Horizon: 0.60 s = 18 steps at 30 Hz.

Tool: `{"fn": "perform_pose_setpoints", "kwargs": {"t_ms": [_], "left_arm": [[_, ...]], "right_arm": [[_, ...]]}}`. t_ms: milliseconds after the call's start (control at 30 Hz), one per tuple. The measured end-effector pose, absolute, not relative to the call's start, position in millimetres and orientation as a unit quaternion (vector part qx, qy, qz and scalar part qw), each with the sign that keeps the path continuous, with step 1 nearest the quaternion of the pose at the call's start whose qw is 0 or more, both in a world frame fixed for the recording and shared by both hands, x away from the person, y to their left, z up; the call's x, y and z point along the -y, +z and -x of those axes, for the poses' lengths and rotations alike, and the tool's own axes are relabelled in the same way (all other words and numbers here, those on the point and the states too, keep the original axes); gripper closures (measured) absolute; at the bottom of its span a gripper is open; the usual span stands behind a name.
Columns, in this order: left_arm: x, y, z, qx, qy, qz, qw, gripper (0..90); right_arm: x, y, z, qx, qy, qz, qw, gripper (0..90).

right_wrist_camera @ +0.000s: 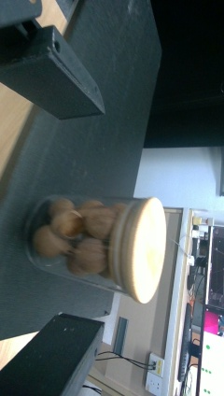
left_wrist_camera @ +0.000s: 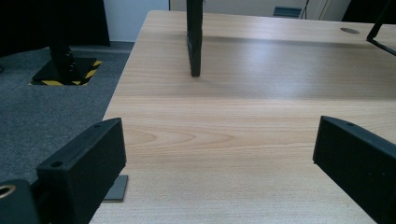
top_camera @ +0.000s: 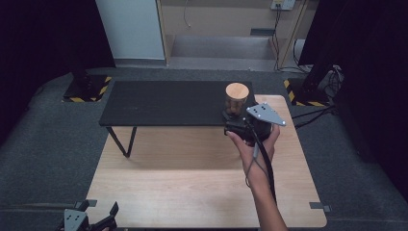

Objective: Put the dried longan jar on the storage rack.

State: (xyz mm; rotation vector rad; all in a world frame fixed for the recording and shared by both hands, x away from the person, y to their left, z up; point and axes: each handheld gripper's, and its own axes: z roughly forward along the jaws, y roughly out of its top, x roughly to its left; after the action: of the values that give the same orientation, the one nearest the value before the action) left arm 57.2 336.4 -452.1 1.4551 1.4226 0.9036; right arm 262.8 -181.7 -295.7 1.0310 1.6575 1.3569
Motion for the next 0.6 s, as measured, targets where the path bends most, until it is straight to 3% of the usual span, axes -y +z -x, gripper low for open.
{"fn": "perform_pose_setpoints", "kwargs": {"t_ms": [600], "left_arm": [[-332.6, -451.7, -58.1, -0.568, 0.36, -0.592, 0.445, 1.2]], "right_arm": [[197.5, -339.8, -205.8, -0.644, 0.529, -0.409, 0.371, 0.7]]}}
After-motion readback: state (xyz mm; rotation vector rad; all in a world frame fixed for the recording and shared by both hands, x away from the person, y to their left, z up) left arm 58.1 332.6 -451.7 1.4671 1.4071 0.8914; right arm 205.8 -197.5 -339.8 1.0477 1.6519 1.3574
